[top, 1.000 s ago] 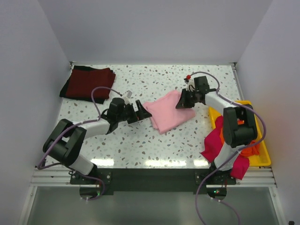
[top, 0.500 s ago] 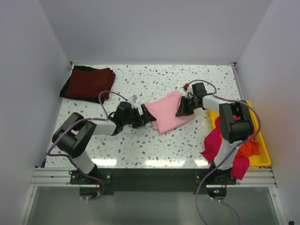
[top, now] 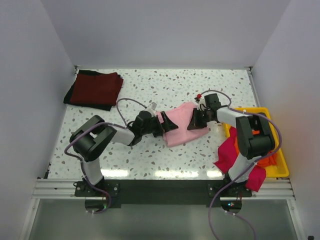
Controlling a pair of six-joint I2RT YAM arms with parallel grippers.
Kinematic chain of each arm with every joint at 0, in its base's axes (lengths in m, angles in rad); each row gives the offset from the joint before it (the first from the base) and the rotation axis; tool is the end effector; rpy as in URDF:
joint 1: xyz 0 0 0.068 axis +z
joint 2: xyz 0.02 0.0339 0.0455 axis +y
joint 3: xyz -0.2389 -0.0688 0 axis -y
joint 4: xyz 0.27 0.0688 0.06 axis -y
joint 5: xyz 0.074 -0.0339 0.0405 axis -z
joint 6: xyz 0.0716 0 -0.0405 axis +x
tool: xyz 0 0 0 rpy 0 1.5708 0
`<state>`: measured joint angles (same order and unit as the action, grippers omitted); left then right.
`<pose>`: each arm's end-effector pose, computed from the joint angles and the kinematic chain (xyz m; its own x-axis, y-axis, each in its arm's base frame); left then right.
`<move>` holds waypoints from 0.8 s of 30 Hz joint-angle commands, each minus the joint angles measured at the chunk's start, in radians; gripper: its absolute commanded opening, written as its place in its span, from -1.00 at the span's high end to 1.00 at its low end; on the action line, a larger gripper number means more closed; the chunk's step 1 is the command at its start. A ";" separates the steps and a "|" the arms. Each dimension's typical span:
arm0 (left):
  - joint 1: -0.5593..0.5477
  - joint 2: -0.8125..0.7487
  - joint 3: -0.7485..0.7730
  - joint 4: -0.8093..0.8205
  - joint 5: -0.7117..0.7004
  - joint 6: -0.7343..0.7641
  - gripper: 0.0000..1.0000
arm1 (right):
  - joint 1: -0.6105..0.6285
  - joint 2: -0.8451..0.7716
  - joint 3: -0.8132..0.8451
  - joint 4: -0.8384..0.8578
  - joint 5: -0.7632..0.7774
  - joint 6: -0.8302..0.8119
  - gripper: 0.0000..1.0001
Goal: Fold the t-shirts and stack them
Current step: Neatly place the folded tshirt to the corner
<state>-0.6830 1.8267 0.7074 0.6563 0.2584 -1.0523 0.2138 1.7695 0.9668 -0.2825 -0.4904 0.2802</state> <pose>0.2835 -0.2543 0.0639 -0.8557 -0.3863 -0.3443 0.0894 0.5450 -0.8337 0.3465 0.1097 0.0739 -0.9417 0.0452 -0.3333 -0.1473 0.8355 0.5294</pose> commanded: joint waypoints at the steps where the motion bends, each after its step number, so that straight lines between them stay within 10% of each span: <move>1: -0.020 0.065 0.007 -0.067 -0.060 -0.006 -1.00 | 0.021 -0.033 -0.042 -0.017 0.001 0.014 1.00; 15: -0.070 0.128 0.073 -0.115 -0.114 0.012 -0.35 | 0.088 -0.033 -0.080 0.055 -0.028 0.079 1.00; 24: -0.075 0.152 0.130 -0.243 -0.165 0.057 0.66 | 0.111 -0.039 -0.094 0.066 -0.024 0.091 1.00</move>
<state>-0.7467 1.9411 0.8188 0.5896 0.1478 -1.0519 0.3099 1.7439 0.9005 -0.2096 -0.5198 0.3660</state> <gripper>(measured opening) 0.233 0.008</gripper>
